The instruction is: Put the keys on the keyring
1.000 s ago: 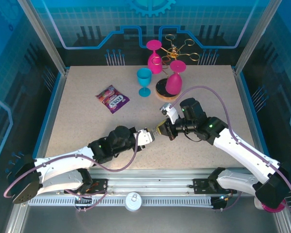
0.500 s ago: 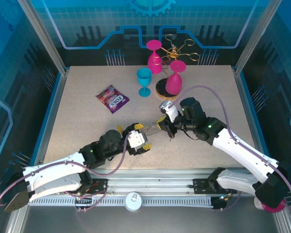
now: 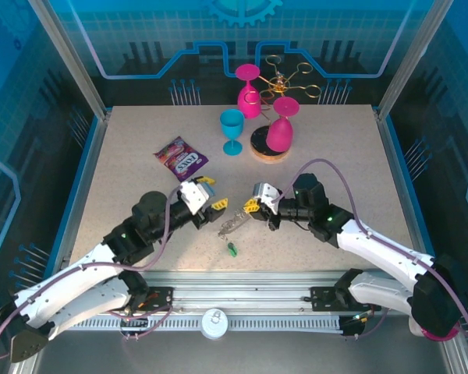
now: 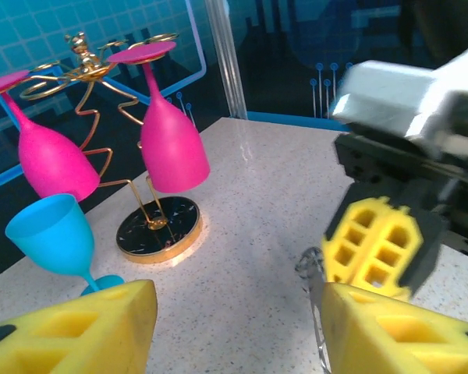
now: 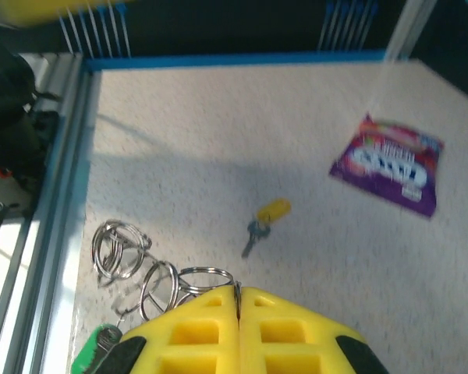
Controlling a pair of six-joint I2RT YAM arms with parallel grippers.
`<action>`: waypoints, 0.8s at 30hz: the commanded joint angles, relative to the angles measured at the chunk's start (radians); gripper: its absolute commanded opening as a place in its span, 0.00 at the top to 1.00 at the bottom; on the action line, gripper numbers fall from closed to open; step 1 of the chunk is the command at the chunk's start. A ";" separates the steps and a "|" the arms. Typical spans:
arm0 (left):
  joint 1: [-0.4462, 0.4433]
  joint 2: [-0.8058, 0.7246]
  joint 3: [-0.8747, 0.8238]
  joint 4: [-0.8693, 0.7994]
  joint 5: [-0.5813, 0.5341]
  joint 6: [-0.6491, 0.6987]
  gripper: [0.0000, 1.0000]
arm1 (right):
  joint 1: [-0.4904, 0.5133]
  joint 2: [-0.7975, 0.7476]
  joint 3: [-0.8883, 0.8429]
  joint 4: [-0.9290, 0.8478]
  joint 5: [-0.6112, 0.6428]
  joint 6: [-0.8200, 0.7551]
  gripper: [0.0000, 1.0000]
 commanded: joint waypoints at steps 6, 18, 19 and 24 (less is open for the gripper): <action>0.161 0.136 0.116 -0.048 0.363 0.136 0.57 | -0.103 0.026 0.047 0.213 -0.311 -0.075 1.00; 0.186 0.305 0.138 -0.014 0.608 0.412 0.58 | -0.143 0.085 0.098 0.158 -0.392 -0.142 1.00; 0.186 0.314 0.139 -0.027 0.625 0.425 0.58 | -0.142 0.090 0.101 0.159 -0.389 -0.139 1.00; 0.186 0.349 0.148 -0.100 0.646 0.468 0.60 | -0.141 0.100 0.109 0.114 -0.356 -0.152 1.00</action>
